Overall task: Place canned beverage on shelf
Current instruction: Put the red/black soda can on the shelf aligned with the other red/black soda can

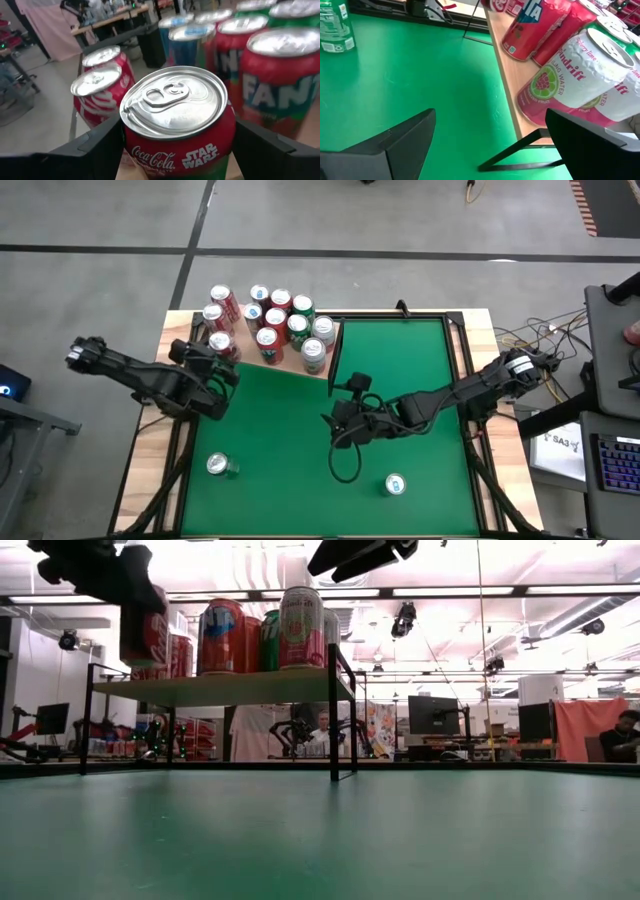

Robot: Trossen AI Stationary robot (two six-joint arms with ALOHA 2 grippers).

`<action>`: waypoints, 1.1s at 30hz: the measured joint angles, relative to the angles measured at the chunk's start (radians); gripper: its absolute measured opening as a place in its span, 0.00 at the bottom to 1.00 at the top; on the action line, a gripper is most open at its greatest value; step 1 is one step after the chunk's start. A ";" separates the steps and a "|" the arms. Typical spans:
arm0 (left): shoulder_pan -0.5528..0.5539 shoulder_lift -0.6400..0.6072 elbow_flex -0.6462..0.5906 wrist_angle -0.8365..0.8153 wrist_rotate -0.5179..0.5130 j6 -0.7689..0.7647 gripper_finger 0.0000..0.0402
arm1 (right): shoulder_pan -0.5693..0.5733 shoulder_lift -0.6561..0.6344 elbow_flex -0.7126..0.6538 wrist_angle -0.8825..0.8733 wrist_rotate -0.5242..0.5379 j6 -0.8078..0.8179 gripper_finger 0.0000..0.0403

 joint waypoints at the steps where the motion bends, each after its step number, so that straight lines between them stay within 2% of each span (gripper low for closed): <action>1: 0.009 0.003 -0.003 0.000 0.012 0.002 0.73 | 0.000 0.000 0.000 0.000 0.000 -0.002 0.91; 18: 0.117 0.052 -0.024 0.062 0.010 -0.008 0.73 | 0.000 0.000 0.000 0.000 0.001 -0.020 0.91; 33: 0.121 0.079 -0.023 0.080 0.008 -0.008 0.73 | 0.000 0.000 0.000 0.000 0.002 -0.021 0.91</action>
